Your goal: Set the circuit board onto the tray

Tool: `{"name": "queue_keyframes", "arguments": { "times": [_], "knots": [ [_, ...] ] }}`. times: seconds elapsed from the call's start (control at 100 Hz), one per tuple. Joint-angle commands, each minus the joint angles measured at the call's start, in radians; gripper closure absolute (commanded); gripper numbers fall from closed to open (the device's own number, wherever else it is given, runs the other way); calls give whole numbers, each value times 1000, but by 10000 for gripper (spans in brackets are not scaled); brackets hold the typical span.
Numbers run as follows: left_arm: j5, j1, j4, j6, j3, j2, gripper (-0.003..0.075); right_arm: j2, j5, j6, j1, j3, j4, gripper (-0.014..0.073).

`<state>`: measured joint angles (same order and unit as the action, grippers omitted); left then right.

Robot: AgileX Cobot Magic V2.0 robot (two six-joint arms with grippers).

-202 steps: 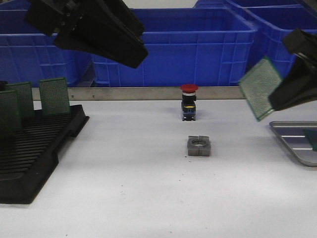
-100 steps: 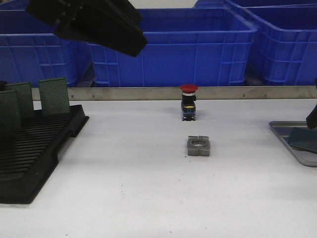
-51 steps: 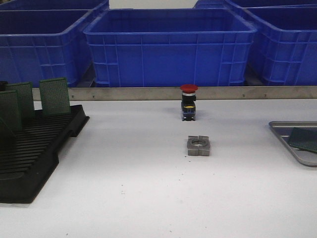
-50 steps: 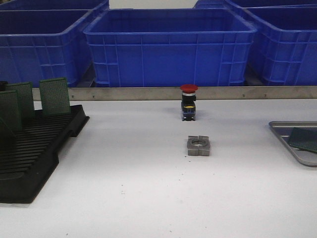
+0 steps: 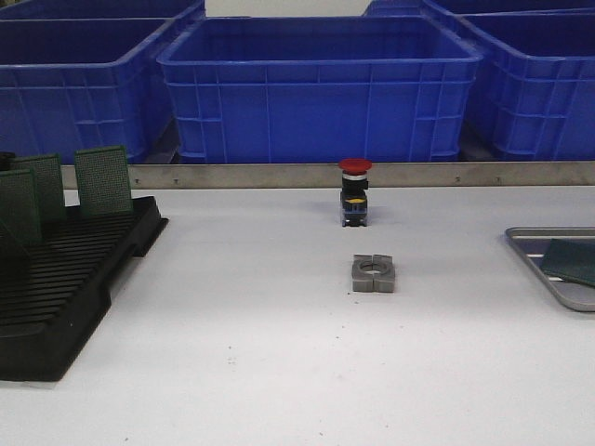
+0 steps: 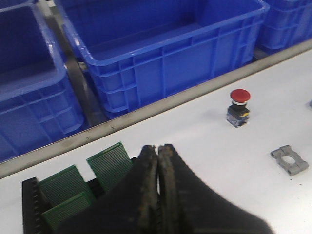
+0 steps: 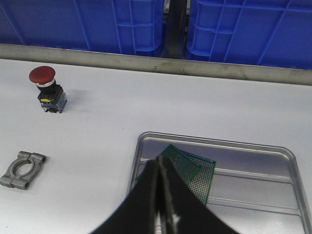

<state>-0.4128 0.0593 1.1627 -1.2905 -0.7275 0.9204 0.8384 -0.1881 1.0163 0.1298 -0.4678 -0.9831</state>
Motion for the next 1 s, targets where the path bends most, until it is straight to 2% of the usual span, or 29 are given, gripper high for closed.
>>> {"name": "queue_keyframes", "arguments": {
  "times": [0.0,0.13,0.28,0.51,0.71,0.99],
  "knots": [
    [67,-2,69,8,31,-80,738,-94,52,11,-3,16,-18,652],
    [114,-2,150,1,127,-209,738,-245,44,11,-3,87,-18,652],
    [147,-2,158,1,246,-361,737,-412,27,11,-3,158,-18,652],
    [133,-2,165,1,398,-621,737,-627,-97,12,-3,208,-18,652],
    [133,-2,165,1,461,-784,737,-684,-157,12,-3,208,-18,652],
    [129,-2,165,1,461,-810,737,-684,-166,12,-3,208,-18,652]
  ]
}}
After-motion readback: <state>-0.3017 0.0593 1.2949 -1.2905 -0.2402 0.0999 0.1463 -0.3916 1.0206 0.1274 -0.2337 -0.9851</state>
